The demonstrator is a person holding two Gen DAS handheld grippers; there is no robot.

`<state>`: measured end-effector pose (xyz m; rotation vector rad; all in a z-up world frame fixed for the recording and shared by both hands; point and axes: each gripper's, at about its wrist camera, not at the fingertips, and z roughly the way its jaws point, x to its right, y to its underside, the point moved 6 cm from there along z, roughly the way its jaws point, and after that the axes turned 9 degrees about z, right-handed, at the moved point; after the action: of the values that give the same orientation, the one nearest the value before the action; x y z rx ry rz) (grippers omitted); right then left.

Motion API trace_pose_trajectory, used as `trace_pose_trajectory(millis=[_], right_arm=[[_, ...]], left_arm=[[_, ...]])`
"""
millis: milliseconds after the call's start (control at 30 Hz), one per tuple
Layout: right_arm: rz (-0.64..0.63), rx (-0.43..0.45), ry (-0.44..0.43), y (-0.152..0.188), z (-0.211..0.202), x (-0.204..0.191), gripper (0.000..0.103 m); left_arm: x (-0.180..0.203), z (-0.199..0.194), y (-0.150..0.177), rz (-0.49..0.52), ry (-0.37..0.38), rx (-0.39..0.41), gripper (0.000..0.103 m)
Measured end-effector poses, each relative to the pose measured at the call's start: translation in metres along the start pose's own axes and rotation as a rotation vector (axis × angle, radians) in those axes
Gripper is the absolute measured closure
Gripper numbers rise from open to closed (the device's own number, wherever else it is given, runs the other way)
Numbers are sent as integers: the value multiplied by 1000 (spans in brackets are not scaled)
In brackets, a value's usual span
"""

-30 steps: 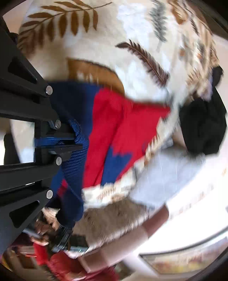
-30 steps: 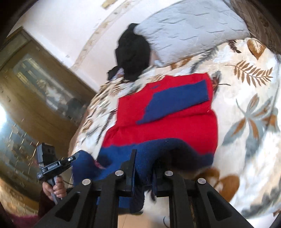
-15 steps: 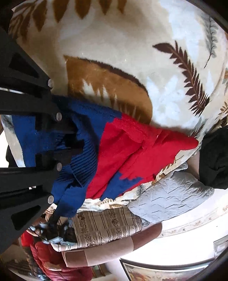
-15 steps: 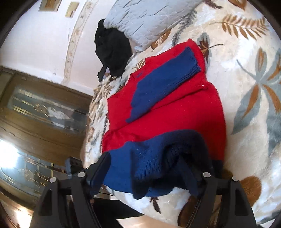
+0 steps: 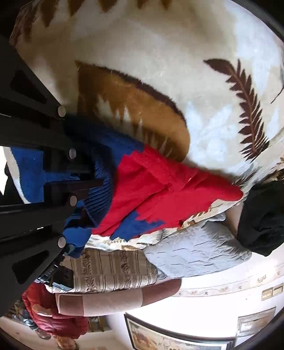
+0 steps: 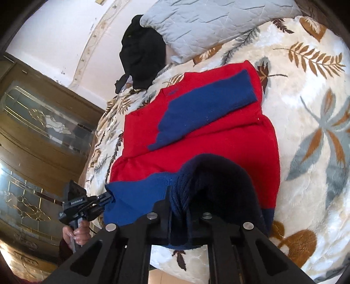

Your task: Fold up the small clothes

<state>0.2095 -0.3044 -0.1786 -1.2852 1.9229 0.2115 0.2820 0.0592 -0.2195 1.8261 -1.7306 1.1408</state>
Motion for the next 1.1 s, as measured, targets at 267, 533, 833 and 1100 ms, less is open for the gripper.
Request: trace_pose_trajectory(millis=[267,533,833,1100], right_arm=[[12,66,-31,-8,-17,2,94],[-12,165,-39,-62,-33,-24,94],[59,301,-84,-172,-12,-31,94],[185,238,-160,-226,54,9,90]], left_arm=[[35,-23,-16,80,36,81,99],[89,-32,-91,158,65,155,99],[110,14,-204,178,63,267,99],[68,83,-245,148,-19,254,99]])
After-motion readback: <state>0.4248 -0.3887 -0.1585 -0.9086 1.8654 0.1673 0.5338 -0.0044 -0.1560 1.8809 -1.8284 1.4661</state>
